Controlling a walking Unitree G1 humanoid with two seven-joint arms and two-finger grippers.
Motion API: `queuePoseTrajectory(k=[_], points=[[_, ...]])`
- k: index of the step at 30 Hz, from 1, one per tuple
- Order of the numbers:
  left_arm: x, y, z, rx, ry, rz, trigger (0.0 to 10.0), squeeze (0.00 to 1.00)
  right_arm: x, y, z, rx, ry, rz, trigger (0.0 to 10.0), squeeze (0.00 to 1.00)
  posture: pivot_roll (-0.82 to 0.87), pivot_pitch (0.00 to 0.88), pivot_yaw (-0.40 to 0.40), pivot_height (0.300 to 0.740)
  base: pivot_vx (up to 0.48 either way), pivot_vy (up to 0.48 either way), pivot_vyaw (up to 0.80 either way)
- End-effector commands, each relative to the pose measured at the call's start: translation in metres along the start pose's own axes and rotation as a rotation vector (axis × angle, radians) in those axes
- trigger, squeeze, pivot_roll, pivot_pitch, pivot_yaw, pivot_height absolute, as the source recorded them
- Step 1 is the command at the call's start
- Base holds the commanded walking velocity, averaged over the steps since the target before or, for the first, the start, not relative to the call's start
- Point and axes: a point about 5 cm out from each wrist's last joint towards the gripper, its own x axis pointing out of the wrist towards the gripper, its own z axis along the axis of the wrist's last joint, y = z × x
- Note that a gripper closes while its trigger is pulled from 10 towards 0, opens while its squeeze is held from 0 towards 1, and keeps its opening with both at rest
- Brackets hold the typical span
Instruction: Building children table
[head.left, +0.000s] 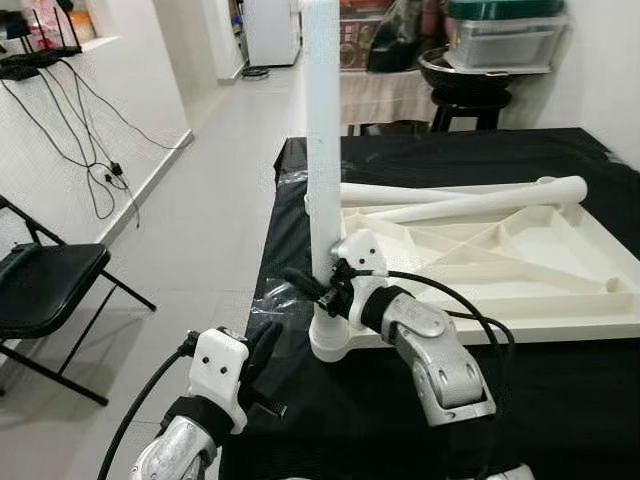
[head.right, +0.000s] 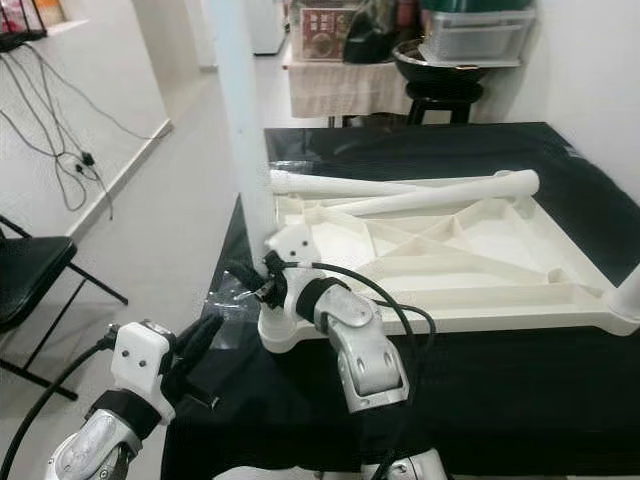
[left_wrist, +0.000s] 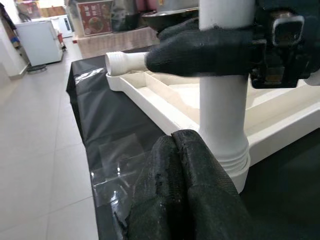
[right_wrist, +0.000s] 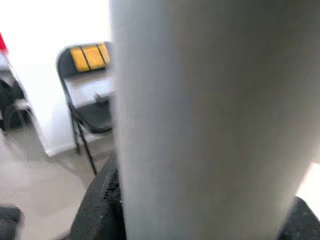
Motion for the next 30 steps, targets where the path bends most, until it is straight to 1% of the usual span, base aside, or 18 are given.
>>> queuePoseTrajectory(k=[1, 2, 3, 4, 6, 7, 8, 9, 10, 11, 12, 13, 15, 19, 20, 21, 27, 30], points=[[-0.001, 0.003, -0.002, 0.02, 0.013, 0.012, 10.0, 0.0, -0.006, -0.004, -0.035, 0.051, 0.163, -0.047, 10.0, 0.57, 0.04, 0.079, -0.004, 0.74, 0.0, 0.0, 0.0], [-0.001, 0.003, -0.002, 0.018, 0.013, 0.01, 10.0, 0.0, -0.006, -0.004, -0.031, 0.085, 0.14, -0.054, 10.0, 1.0, 0.04, 0.079, -0.004, 0.74, 0.0, 0.0, 0.0], [-0.001, 0.003, -0.002, 0.018, 0.013, 0.01, 10.0, 0.0, -0.006, -0.004, -0.031, 0.085, 0.14, -0.054, 10.0, 1.0, 0.04, 0.079, -0.004, 0.74, 0.0, 0.0, 0.0], [0.0, 0.003, -0.002, 0.015, 0.014, 0.007, 10.0, 0.0, -0.003, -0.006, -0.024, 0.109, 0.092, -0.027, 10.0, 1.0, 0.03, 0.08, 0.001, 0.74, 0.0, 0.0, 0.0], [0.001, 0.002, -0.002, 0.012, 0.014, 0.002, 10.0, 0.0, 0.005, -0.008, -0.007, 0.139, -0.031, 0.097, 10.0, 1.0, 0.03, 0.075, 0.006, 0.74, 0.0, 0.0, 0.0], [0.001, 0.002, -0.002, 0.012, 0.014, 0.002, 10.0, 0.0, 0.005, -0.008, -0.007, 0.139, -0.031, 0.097, 10.0, 1.0, 0.03, 0.075, 0.006, 0.74, 0.0, 0.0, 0.0], [0.002, 0.002, -0.002, 0.011, 0.013, 0.001, 10.0, 0.0, 0.009, -0.007, 0.001, 0.144, -0.082, 0.194, 10.0, 1.0, 0.03, 0.079, 0.005, 0.74, 0.0, 0.0, 0.0], [0.002, 0.002, -0.002, 0.01, 0.012, 0.002, 10.0, 0.0, 0.012, -0.006, 0.008, 0.122, -0.109, 0.282, 10.0, 0.36, 0.04, 0.078, 0.008, 0.74, 0.0, 0.0, 0.0], [0.002, 0.002, -0.002, 0.01, 0.012, 0.002, 10.0, 0.0, 0.012, -0.006, 0.008, 0.122, -0.109, 0.282, 10.0, 0.36, 0.04, 0.078, 0.008, 0.74, 0.0, 0.0, 0.0], [0.002, 0.002, -0.002, 0.01, 0.012, 0.003, 10.0, 0.0, 0.014, -0.004, 0.012, 0.097, -0.115, 0.364, 10.0, 0.0, 0.04, 0.081, 0.008, 0.74, 0.0, 0.0, 0.0], [0.002, 0.002, -0.002, 0.01, 0.011, 0.004, 10.0, 0.0, 0.015, -0.003, 0.014, 0.074, -0.113, 0.437, 10.0, 0.0, 0.04, 0.081, 0.008, 0.74, 0.0, 0.0, 0.0], [0.002, 0.002, -0.002, 0.01, 0.011, 0.004, 10.0, 0.0, 0.015, -0.003, 0.014, 0.074, -0.113, 0.437, 10.0, 0.0, 0.04, 0.081, 0.008, 0.74, 0.0, 0.0, 0.0], [0.002, 0.002, -0.001, 0.011, 0.011, 0.005, 10.0, 0.0, 0.02, -0.005, 0.016, 0.03, -0.107, 0.586, 10.0, 0.0, 0.05, 0.082, 0.008, 0.74, 0.0, 0.0, 0.0], [0.002, 0.002, -0.001, 0.01, 0.011, 0.005, 10.0, 0.0, 0.026, -0.011, 0.018, 0.058, -0.086, 0.639, 10.0, 0.0, 0.05, 0.082, 0.008, 0.74, 0.0, 0.0, 0.0], [0.002, 0.002, -0.001, 0.009, 0.011, 0.005, 10.0, 0.0, 0.029, -0.013, 0.018, 0.065, -0.079, 0.635, 6.0, 0.0, 0.05, 0.083, 0.008, 0.74, 0.0, 0.0, 0.0], [0.002, 0.002, -0.001, 0.009, 0.011, 0.005, 10.0, 0.0, 0.031, -0.014, 0.018, 0.071, -0.069, 0.637, 0.0, 0.0, 0.05, 0.083, 0.008, 0.74, 0.0, 0.0, 0.0], [0.001, 0.002, -0.001, 0.011, 0.012, 0.005, 10.0, 0.0, 0.035, -0.022, 0.019, 0.078, -0.064, 0.629, 0.0, 0.0, 0.06, 0.088, 0.006, 0.74, 0.0, 0.0, 0.0], [0.001, 0.001, 0.0, 0.011, 0.011, 0.005, 10.0, 0.0, 0.032, -0.029, 0.015, 0.06, -0.067, 0.577, 0.0, 0.0, 0.05, 0.097, 0.006, 0.74, 0.0, 0.0, 0.0]])
